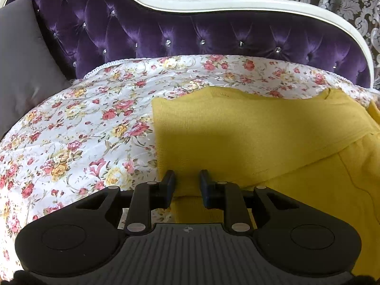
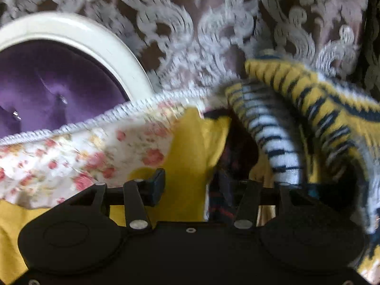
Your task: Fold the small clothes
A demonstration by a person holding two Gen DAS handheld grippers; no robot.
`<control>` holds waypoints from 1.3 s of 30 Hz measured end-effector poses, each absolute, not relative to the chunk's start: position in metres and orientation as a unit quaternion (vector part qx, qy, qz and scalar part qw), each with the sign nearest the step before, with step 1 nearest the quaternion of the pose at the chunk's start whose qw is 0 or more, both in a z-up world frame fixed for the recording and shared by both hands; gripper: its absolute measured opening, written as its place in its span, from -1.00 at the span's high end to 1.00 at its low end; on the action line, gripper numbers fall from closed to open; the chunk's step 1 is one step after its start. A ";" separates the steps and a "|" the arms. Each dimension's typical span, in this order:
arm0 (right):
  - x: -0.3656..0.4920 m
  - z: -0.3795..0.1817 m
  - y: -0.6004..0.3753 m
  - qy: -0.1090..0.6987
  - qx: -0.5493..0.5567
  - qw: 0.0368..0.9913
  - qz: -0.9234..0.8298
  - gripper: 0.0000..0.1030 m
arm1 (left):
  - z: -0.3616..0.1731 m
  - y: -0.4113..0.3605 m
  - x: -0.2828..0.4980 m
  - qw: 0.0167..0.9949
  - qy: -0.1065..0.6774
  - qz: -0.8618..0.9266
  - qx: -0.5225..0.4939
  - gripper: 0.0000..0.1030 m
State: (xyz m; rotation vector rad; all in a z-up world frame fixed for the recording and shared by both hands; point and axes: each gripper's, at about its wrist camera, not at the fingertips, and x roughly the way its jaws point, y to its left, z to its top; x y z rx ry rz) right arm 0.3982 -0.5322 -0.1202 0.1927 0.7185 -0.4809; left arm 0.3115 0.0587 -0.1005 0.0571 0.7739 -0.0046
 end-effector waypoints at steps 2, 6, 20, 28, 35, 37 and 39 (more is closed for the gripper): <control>0.396 -0.124 -0.534 0.351 0.104 0.905 -0.218 0.63 | -0.100 0.060 0.313 0.924 0.381 -0.003 0.024 0.56; 0.385 -0.102 -0.528 0.339 0.124 0.909 -0.208 0.72 | -0.099 0.063 0.314 0.923 0.385 -0.007 0.009 0.56; 0.335 0.029 -0.346 0.237 0.127 0.963 0.023 0.72 | -0.073 0.073 0.298 0.920 0.387 -0.050 -0.040 0.55; 0.328 -0.032 -0.180 0.285 0.058 0.942 0.170 0.66 | -0.067 0.091 0.286 0.918 0.389 -0.056 -0.062 0.55; 0.291 -0.090 -0.139 0.325 0.031 0.925 0.194 0.28 | -0.070 0.103 0.278 0.912 0.399 -0.056 -0.071 0.55; 0.276 -0.096 -0.146 0.324 0.041 0.927 0.184 -0.01 | -0.069 0.103 0.278 0.912 0.399 -0.057 -0.079 0.55; 0.263 -0.097 -0.150 0.323 0.043 0.930 0.172 -0.05 | -0.068 0.100 0.280 0.910 0.400 -0.062 -0.087 0.55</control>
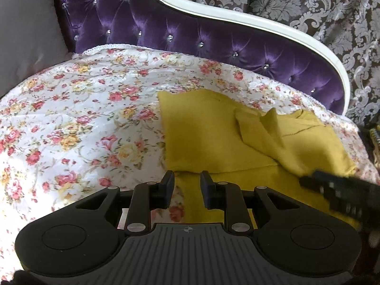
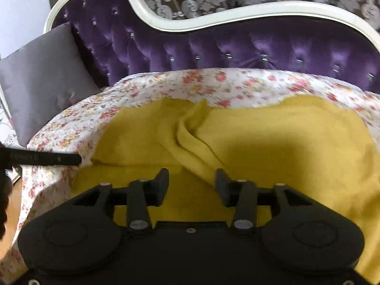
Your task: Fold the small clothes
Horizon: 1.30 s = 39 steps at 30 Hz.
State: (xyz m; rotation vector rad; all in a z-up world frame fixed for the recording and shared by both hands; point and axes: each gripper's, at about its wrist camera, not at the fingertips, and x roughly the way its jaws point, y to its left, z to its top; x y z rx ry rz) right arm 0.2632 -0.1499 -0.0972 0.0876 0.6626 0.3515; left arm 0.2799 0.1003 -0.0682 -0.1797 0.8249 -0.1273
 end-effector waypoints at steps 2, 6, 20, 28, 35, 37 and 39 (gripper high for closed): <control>0.252 -0.102 -0.154 0.329 0.039 0.929 0.164 -0.05 | -0.067 0.096 0.282 0.909 0.400 -0.069 -0.096 0.55; 0.237 -0.110 -0.162 0.328 0.046 0.930 0.159 -0.05 | -0.063 0.084 0.287 0.905 0.405 -0.086 -0.101 0.55; 0.361 -0.088 -0.136 0.320 0.093 0.918 0.215 -0.05 | -0.071 0.093 0.283 0.897 0.426 -0.073 -0.097 0.54; 0.332 -0.078 -0.119 0.285 0.056 0.923 0.252 0.80 | -0.071 0.111 0.281 0.894 0.427 -0.076 -0.110 0.54; 0.234 -0.082 -0.080 0.281 -0.067 0.885 0.365 0.66 | -0.073 0.116 0.277 0.888 0.432 -0.090 -0.132 0.54; 0.216 -0.091 -0.083 0.294 -0.061 0.875 0.379 0.60 | -0.074 0.116 0.275 0.885 0.434 -0.097 -0.138 0.54; 0.205 -0.097 -0.091 0.301 -0.059 0.879 0.366 0.46 | -0.076 0.115 0.275 0.882 0.436 -0.105 -0.145 0.54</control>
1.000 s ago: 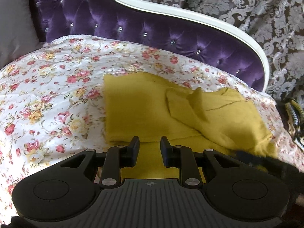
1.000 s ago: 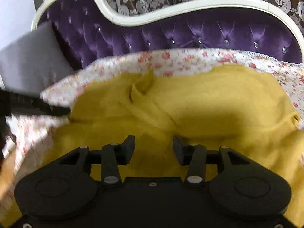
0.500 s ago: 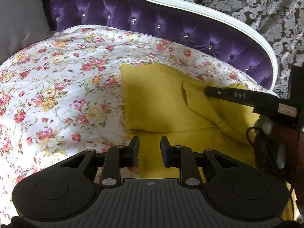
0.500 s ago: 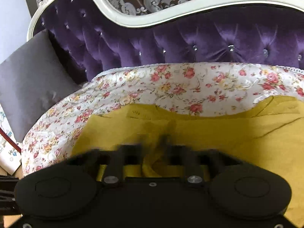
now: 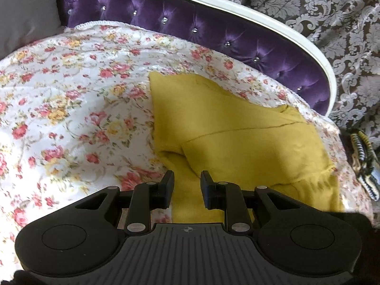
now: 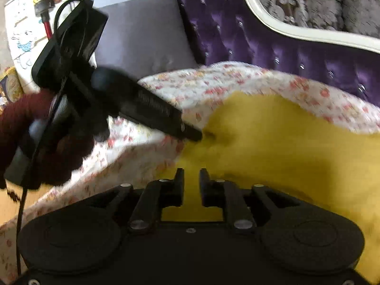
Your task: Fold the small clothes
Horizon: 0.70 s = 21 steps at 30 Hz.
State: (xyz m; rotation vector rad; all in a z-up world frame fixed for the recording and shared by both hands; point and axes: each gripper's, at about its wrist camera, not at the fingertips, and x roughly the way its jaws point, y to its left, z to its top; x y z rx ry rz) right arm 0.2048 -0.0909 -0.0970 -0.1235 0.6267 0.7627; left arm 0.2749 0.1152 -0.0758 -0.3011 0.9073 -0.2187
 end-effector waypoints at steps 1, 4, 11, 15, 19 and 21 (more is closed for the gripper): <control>0.202 -0.099 -0.097 0.302 -0.059 0.884 0.352 0.41 | -0.077 0.114 0.276 0.881 0.437 -0.107 -0.147 0.54; 0.201 -0.106 -0.119 0.310 -0.042 0.897 0.312 0.23 | -0.081 0.109 0.281 0.878 0.444 -0.107 -0.147 0.54; 0.210 -0.119 -0.151 0.326 0.010 0.908 0.262 0.08 | -0.095 0.094 0.301 0.866 0.464 -0.108 -0.149 0.53; 0.208 -0.118 -0.154 0.321 0.022 0.909 0.267 0.01 | -0.087 0.089 0.308 0.869 0.464 -0.097 -0.140 0.52; 0.207 -0.119 -0.156 0.317 0.034 0.909 0.269 0.01 | -0.067 0.088 0.298 0.901 0.413 -0.080 -0.107 0.49; 0.207 -0.120 -0.158 0.317 0.040 0.908 0.271 0.01 | -0.066 0.084 0.300 0.906 0.409 -0.077 -0.084 0.32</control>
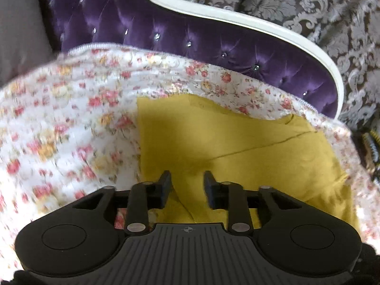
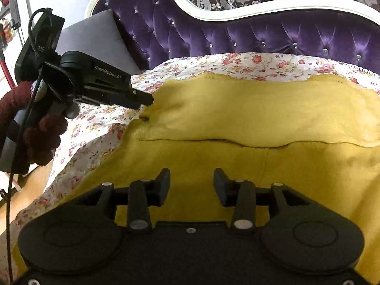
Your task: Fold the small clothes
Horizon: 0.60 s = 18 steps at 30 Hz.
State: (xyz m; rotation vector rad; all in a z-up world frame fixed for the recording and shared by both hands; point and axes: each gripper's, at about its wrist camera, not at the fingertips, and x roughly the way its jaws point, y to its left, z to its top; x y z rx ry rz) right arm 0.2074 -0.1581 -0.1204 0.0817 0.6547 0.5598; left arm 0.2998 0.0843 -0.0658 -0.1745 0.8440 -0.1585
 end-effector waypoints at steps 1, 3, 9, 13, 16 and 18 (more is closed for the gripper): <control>0.208 -0.121 -0.158 0.318 0.041 0.907 0.272 0.01 | -0.068 0.082 0.304 0.903 0.415 -0.077 -0.079 0.28; 0.207 -0.122 -0.159 0.317 0.043 0.907 0.273 0.01 | -0.076 0.079 0.311 0.896 0.430 -0.080 -0.079 0.28; 0.208 -0.122 -0.162 0.315 0.053 0.907 0.275 0.01 | -0.096 0.069 0.318 0.882 0.455 -0.089 -0.087 0.27; 0.209 -0.123 -0.162 0.317 0.058 0.905 0.277 0.00 | -0.092 0.066 0.314 0.890 0.432 -0.105 -0.097 0.66; 0.209 -0.123 -0.163 0.317 0.063 0.905 0.276 0.01 | -0.079 0.052 0.310 0.903 0.406 -0.121 -0.070 0.86; 0.209 -0.123 -0.163 0.317 0.067 0.905 0.275 0.01 | -0.064 0.036 0.308 0.919 0.374 -0.125 -0.023 0.87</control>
